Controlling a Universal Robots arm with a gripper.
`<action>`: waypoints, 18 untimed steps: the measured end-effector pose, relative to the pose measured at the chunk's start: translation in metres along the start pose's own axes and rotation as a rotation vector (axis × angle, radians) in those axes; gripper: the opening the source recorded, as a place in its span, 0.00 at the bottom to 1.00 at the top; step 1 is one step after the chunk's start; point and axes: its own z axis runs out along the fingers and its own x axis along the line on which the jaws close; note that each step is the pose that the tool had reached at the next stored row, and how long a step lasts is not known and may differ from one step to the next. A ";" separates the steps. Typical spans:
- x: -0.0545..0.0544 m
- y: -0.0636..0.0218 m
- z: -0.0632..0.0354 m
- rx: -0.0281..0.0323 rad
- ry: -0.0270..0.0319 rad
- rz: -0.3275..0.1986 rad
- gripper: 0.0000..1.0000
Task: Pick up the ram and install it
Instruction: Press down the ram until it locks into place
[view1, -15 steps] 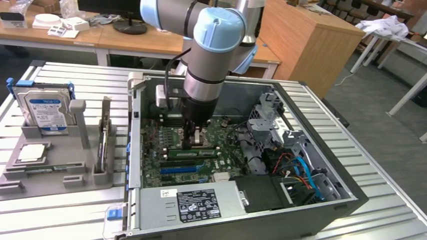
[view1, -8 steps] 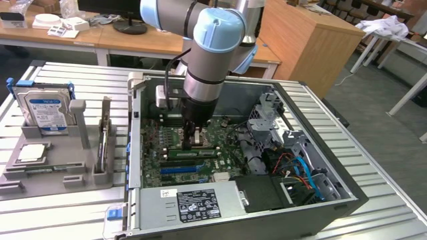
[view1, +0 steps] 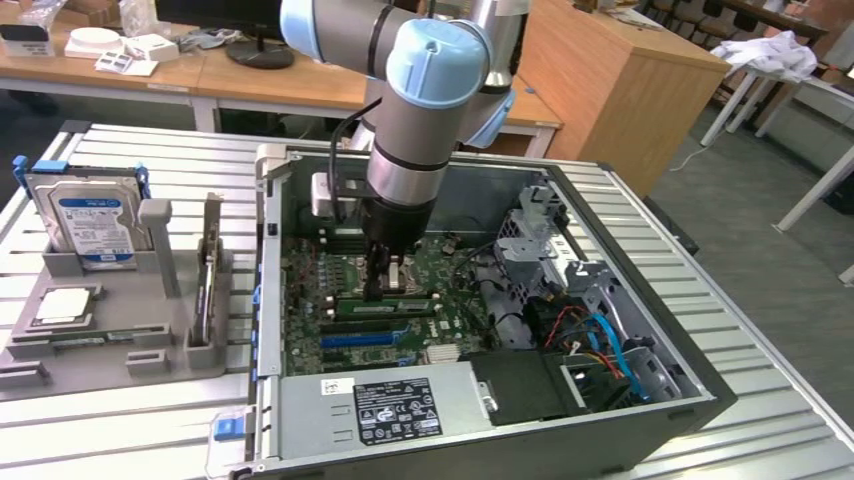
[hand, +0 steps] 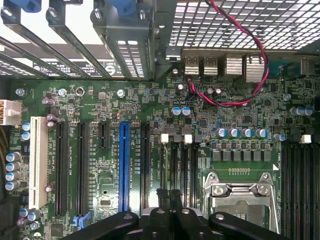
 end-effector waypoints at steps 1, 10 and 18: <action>0.000 0.0000 0.0001 0.0000 -0.0001 0.000 0.10; 0.000 -0.0001 0.0014 0.0001 -0.0002 0.000 0.10; 0.000 -0.0001 0.0036 0.0001 0.0000 0.000 0.10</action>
